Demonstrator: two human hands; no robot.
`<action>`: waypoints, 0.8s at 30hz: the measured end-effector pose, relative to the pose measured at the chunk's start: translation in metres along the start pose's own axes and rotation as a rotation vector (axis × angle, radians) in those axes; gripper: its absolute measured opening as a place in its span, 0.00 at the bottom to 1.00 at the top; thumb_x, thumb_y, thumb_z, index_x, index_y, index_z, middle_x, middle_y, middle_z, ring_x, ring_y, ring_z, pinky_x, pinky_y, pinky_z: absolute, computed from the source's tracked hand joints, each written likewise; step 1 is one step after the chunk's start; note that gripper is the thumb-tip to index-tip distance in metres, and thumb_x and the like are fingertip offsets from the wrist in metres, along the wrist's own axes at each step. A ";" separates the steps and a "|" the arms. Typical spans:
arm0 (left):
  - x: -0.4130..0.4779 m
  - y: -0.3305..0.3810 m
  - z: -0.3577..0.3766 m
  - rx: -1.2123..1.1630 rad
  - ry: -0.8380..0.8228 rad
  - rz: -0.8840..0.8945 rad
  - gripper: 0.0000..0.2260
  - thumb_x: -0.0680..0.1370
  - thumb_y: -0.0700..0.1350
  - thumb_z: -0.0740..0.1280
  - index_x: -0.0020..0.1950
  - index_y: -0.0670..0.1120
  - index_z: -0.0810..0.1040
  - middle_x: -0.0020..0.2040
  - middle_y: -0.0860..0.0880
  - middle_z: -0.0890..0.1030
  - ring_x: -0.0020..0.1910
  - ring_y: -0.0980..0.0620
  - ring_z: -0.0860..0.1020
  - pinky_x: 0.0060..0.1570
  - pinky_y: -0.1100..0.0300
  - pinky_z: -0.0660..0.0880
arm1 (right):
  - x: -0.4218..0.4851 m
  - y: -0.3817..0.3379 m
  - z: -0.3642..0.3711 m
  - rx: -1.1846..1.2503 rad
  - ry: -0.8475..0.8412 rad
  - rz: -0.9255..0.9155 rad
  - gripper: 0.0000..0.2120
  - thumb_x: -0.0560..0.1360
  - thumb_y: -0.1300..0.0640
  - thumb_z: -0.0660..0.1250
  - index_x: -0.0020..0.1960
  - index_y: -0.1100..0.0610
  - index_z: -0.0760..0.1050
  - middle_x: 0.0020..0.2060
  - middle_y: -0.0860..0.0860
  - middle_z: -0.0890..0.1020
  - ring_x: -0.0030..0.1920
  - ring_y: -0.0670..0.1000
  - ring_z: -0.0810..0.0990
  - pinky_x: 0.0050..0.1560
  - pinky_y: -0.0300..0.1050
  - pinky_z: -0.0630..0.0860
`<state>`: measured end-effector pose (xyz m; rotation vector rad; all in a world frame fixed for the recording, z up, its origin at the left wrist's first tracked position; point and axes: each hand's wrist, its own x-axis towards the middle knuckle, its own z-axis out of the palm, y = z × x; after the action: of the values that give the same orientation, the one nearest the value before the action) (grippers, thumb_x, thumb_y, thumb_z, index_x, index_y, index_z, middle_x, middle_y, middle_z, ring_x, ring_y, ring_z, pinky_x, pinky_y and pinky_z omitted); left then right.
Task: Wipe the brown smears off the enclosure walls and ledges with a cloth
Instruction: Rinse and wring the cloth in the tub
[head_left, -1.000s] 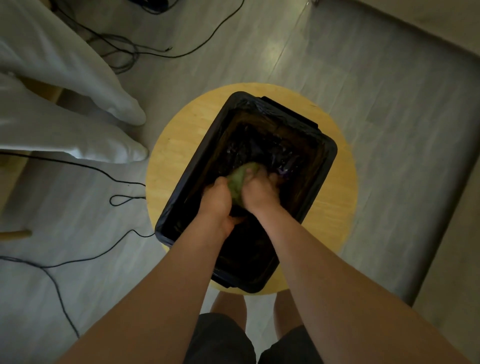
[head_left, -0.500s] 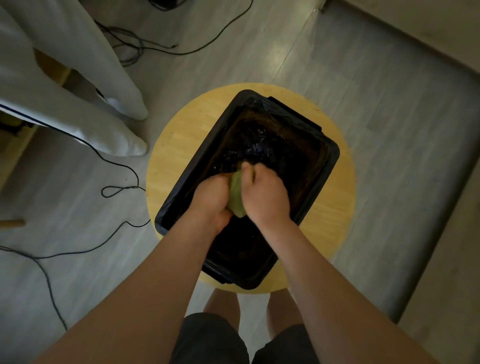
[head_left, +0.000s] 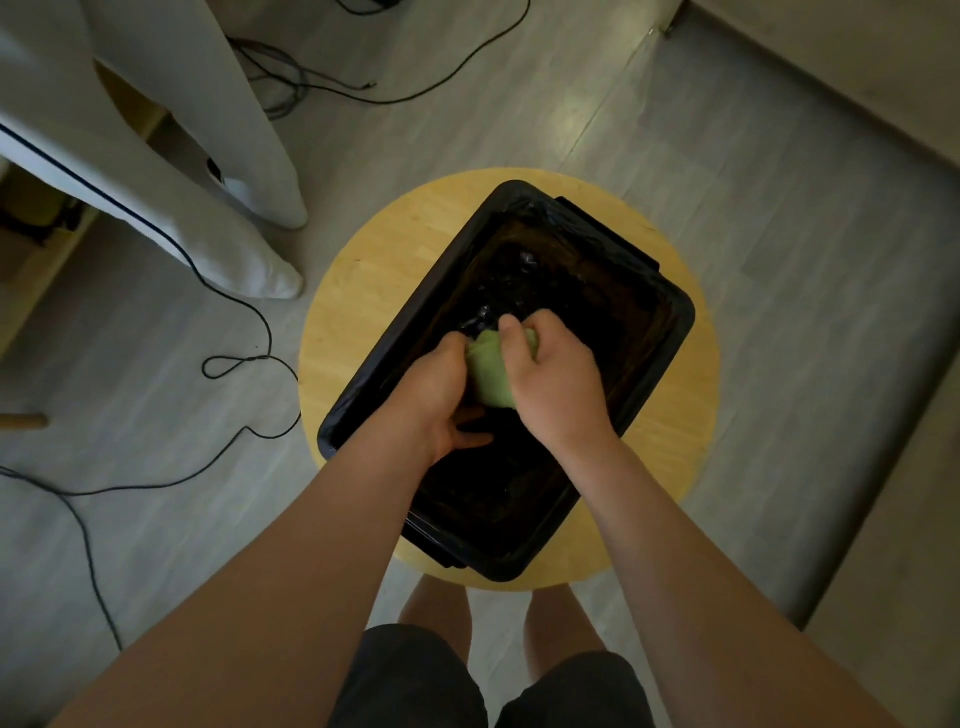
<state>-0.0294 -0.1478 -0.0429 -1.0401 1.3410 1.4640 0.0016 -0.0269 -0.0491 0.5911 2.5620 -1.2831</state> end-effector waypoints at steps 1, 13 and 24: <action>0.001 0.000 0.000 -0.021 -0.022 -0.003 0.15 0.84 0.57 0.58 0.61 0.53 0.81 0.60 0.43 0.82 0.59 0.40 0.80 0.56 0.35 0.80 | -0.001 -0.001 -0.001 -0.031 -0.022 -0.085 0.16 0.85 0.44 0.58 0.47 0.54 0.72 0.40 0.50 0.77 0.39 0.48 0.77 0.38 0.47 0.74; -0.002 0.017 -0.005 0.140 -0.185 -0.148 0.13 0.80 0.55 0.67 0.45 0.47 0.82 0.38 0.49 0.82 0.36 0.52 0.81 0.36 0.58 0.78 | -0.001 0.008 -0.017 -0.338 -0.203 -0.818 0.16 0.86 0.50 0.54 0.50 0.59 0.75 0.47 0.52 0.75 0.47 0.53 0.74 0.47 0.48 0.75; 0.006 0.012 0.010 0.320 0.093 0.474 0.21 0.85 0.57 0.61 0.45 0.40 0.76 0.35 0.44 0.76 0.30 0.48 0.76 0.23 0.59 0.70 | 0.034 -0.015 -0.014 0.261 -0.344 0.544 0.15 0.86 0.51 0.55 0.52 0.58 0.77 0.45 0.56 0.81 0.44 0.55 0.80 0.43 0.49 0.80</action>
<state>-0.0429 -0.1377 -0.0443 -0.6116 1.9091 1.4745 -0.0363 -0.0152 -0.0423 0.9413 1.8003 -1.3711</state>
